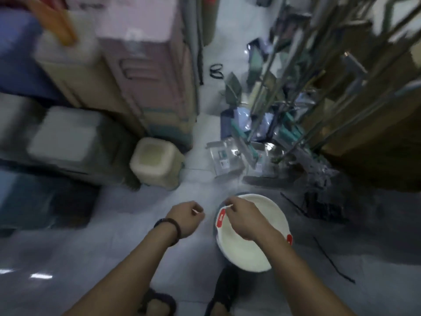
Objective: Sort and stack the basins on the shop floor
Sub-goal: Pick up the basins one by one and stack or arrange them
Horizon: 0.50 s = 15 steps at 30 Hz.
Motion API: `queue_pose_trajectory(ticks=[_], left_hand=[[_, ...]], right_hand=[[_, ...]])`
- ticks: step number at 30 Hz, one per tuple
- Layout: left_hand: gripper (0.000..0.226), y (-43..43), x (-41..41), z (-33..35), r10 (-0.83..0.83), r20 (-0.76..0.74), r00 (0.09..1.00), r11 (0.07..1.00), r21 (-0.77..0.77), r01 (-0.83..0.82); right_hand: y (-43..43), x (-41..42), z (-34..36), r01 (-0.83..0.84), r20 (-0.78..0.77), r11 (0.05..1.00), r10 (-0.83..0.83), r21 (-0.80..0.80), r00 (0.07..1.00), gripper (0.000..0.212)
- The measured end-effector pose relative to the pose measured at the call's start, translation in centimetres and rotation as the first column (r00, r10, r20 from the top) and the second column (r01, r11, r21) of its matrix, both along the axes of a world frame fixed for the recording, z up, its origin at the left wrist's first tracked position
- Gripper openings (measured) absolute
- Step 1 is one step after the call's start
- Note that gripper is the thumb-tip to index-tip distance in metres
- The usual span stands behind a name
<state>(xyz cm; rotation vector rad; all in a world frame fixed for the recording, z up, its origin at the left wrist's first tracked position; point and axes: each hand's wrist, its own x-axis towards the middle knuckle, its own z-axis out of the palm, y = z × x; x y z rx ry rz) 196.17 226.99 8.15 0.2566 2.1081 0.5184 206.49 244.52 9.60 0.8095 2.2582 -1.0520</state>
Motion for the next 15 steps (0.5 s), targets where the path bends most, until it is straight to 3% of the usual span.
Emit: queue_pose_trajectory(ticks=[4, 7, 11, 15], left_hand=[[0.031, -10.2, -4.3, 9.1, 0.085, -0.152, 0.985, 0.996, 0.028, -0.082], [0.018, -20.4, -8.6, 15.4, 0.183, -0.283, 0.941, 0.983, 0.074, -0.169], [0.017, -35.4, -12.5, 22.9, 0.286, -0.428, 0.858, 0.957, 0.084, -0.277], [0.026, -50.0, -14.7, 27.9, 0.415, -0.535, 0.736, 0.898, 0.107, -0.428]], right_hand=[[-9.8, -7.5, 9.2, -0.115, -0.146, 0.993, 0.115, 0.01, 0.983, 0.028], [-19.1, -14.0, 15.3, -0.293, -0.219, 0.954, 0.298, 0.058, 0.929, 0.029], [-32.7, -21.0, 22.3, -0.457, -0.306, 0.875, 0.484, 0.159, 0.82, 0.024], [-46.4, -26.1, 27.4, -0.565, -0.396, 0.81, 0.576, 0.16, 0.715, 0.022]])
